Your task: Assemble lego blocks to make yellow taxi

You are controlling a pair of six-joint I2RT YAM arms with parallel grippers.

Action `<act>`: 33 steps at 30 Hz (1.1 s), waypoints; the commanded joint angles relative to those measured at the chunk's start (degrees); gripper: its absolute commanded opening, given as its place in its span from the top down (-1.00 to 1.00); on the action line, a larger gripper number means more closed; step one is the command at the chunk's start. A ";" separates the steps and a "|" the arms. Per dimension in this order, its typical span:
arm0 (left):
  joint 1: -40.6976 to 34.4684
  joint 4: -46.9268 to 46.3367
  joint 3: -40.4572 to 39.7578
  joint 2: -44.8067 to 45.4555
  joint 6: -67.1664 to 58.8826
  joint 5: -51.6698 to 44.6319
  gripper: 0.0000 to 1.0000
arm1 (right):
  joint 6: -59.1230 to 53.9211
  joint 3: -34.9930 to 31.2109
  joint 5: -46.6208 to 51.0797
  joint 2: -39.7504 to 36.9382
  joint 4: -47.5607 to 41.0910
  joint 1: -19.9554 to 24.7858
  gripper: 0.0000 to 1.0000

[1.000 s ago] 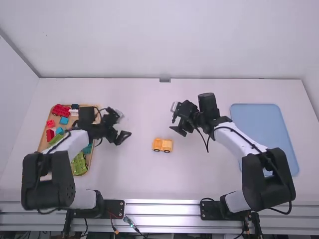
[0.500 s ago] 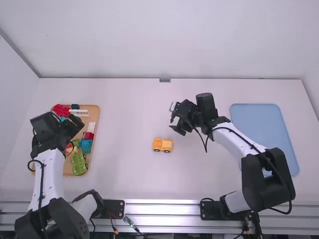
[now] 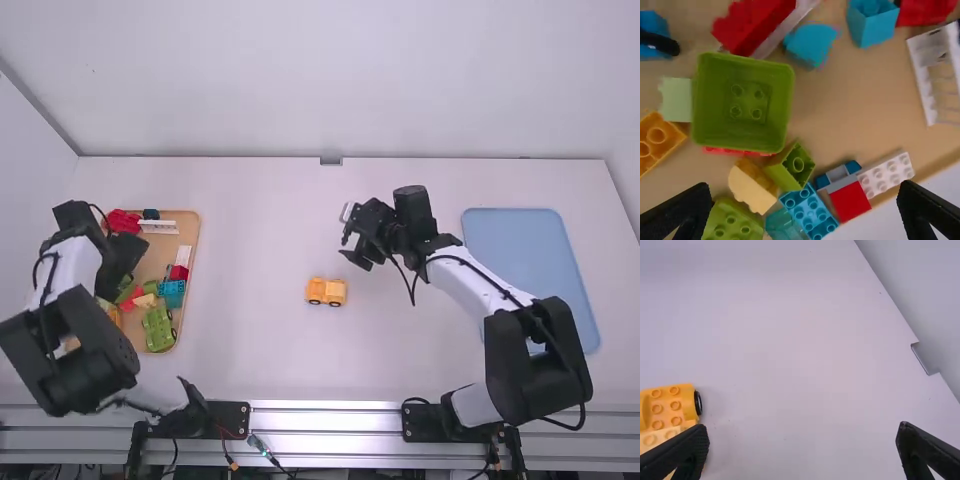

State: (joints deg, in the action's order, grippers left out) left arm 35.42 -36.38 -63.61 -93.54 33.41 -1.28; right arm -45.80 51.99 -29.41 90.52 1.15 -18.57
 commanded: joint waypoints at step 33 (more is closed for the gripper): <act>0.68 -7.89 -0.09 -8.24 16.26 3.78 -0.06 | 2.51 -0.37 -0.15 -0.09 -0.04 0.96 -0.98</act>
State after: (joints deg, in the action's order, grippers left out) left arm 35.64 -44.05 -65.08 -101.80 49.30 1.56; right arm -43.83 51.99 -29.41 90.52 1.13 -17.91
